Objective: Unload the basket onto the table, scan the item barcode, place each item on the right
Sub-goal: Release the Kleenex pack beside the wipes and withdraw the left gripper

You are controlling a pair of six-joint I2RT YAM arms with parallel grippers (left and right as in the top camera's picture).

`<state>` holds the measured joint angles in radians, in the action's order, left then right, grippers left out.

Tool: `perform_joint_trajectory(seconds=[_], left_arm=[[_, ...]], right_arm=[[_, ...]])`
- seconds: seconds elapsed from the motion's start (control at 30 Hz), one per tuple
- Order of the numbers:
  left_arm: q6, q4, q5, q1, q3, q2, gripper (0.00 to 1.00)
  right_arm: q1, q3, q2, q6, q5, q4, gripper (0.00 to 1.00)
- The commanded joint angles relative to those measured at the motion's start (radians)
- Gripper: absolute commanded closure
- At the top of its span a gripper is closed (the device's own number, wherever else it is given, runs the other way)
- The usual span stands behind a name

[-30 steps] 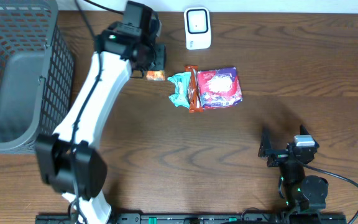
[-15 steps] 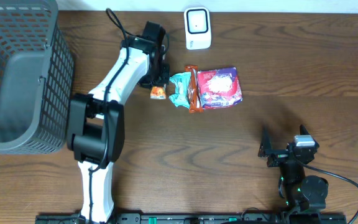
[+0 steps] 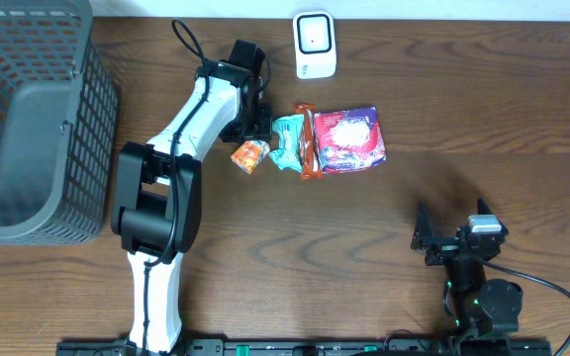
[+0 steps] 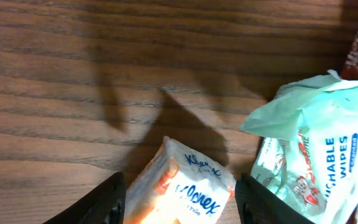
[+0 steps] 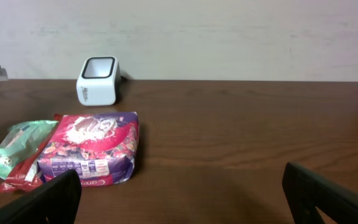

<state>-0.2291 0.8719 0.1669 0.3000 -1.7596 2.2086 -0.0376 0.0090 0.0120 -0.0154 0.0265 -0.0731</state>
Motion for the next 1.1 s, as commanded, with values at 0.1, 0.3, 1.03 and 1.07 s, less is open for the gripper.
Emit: perform_joint_trajectory(seconds=[0.1, 0.3, 1.03, 1.07], left_arm=[[-0.002, 0.002, 0.023, -0.014, -0.064, -0.106, 0.44], [-0.001, 0.018, -0.003, -0.066, -0.066, -0.214, 0.44], [-0.001, 0.089, -0.082, -0.204, 0.115, -0.226, 0.90], [-0.001, 0.083, -0.082, -0.204, 0.123, -0.226, 0.90]], right_arm=[[0.006, -0.003, -0.005, -0.013, 0.002, -0.002, 0.01], [0.006, -0.003, -0.005, -0.013, 0.002, -0.002, 0.01], [0.006, -0.003, -0.005, -0.013, 0.002, -0.002, 0.01], [0.006, -0.003, -0.005, -0.013, 0.002, -0.002, 0.01]])
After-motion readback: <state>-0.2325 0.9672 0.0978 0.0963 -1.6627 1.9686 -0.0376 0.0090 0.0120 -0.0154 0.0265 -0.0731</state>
